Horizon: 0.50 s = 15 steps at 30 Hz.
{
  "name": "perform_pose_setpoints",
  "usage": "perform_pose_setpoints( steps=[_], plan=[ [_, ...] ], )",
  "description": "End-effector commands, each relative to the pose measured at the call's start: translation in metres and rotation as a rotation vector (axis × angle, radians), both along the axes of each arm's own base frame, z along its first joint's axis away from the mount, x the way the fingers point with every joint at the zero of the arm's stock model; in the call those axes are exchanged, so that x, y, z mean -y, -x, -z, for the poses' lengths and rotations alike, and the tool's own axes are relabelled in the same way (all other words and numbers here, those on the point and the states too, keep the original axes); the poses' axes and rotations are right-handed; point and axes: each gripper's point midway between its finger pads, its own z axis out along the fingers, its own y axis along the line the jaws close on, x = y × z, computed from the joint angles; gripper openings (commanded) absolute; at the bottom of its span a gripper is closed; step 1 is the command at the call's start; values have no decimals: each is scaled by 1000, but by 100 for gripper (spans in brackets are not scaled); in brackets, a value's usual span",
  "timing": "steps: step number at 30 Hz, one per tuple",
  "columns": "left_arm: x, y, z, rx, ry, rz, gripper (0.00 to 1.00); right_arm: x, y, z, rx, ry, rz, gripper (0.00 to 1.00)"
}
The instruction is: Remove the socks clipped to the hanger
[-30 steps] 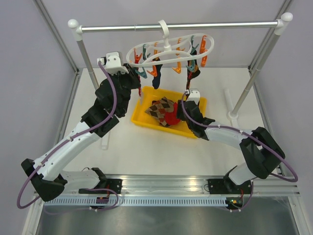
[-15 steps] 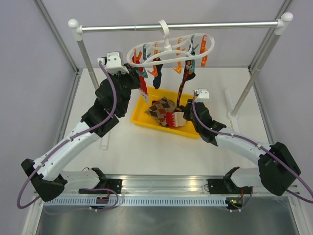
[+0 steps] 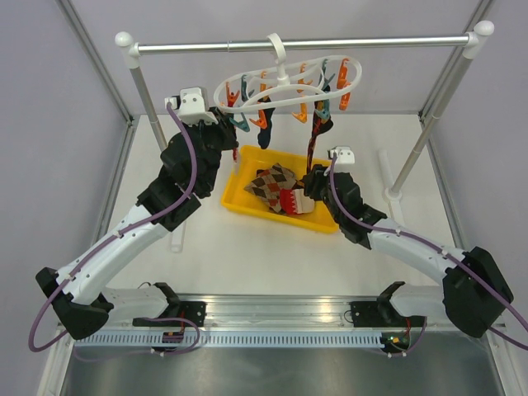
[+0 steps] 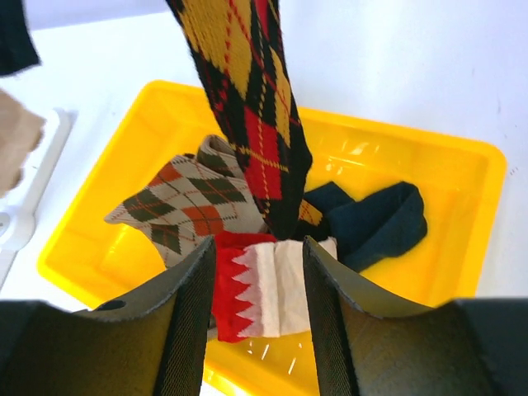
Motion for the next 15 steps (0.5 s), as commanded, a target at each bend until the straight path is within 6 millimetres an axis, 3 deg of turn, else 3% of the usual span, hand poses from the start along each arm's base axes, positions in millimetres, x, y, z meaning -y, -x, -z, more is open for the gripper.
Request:
perform_pose_setpoints(
  steps=[1,6,9,14,15],
  plan=[
    [0,1,-5,11,29,13,11,-8,-1,-25,78,-47,-41,51],
    [1,2,-5,12,29,19,11,-19,1,-36,118,-75,-93,52],
    [2,1,-4,7,26,23,11,-35,5,-43,143,-79,-143,54],
    [5,1,-3,5,30,31,11,-87,19,-55,202,-19,-234,58],
    [7,0,-2,1,31,37,11,-98,18,-45,190,6,-252,59]
  ],
)
